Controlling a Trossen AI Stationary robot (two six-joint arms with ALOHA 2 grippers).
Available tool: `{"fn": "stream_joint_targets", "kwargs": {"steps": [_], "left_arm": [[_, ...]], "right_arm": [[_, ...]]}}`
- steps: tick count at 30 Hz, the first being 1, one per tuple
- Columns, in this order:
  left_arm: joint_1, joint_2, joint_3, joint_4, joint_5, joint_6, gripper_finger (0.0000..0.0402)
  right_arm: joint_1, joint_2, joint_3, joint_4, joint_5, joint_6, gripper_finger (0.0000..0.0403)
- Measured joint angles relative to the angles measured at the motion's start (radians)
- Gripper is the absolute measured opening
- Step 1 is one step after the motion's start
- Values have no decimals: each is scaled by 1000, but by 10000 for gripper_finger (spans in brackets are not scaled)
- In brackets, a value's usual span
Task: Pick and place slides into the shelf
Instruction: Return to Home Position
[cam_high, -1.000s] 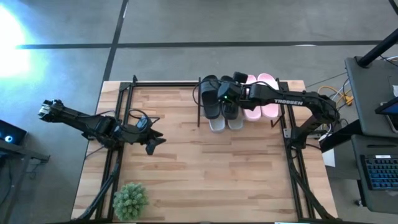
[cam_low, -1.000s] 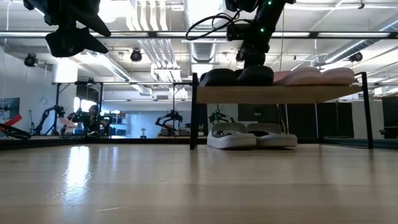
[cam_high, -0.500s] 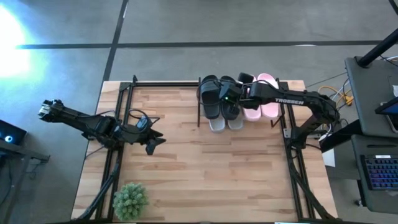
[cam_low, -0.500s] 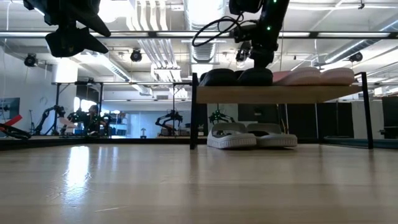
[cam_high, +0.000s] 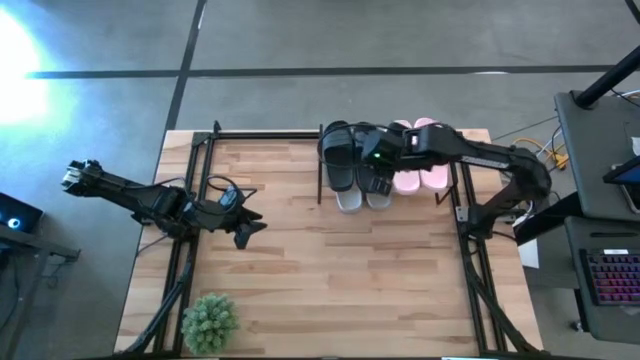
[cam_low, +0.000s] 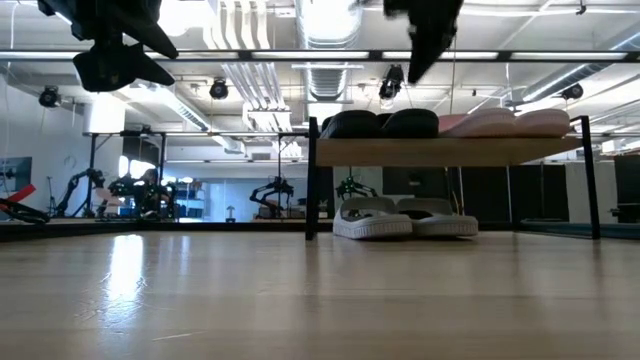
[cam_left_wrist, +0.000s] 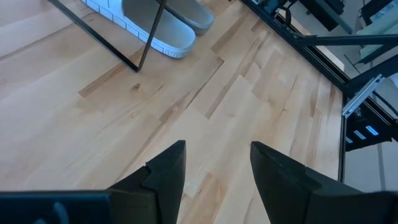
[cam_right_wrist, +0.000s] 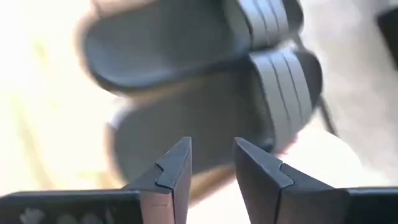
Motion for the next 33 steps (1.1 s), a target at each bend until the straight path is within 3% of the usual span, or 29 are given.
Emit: {"fn": "stream_joint_targets", "kwargs": {"steps": [9,14,17,22,24,29,33], "left_arm": [[0,0,0,135,-1,1,166],[0,0,0,311,-2,28,166],[0,0,0,358,-23,119,166],[6,0,0,418,-137,65,166],[8,10,1,469,-187,134,166],[33,50,1,583,-168,260,166],[70,107,1,690,-42,323,166]], "right_arm": [[98,-67,228,-55,-104,371,96],[189,-134,319,-24,-260,262,92],[298,-192,318,11,-258,208,90],[459,-302,147,193,-213,262,93],[494,-350,32,297,-208,309,93],[538,-502,-313,660,-213,377,86],[535,-625,-517,835,-231,387,81]]}}
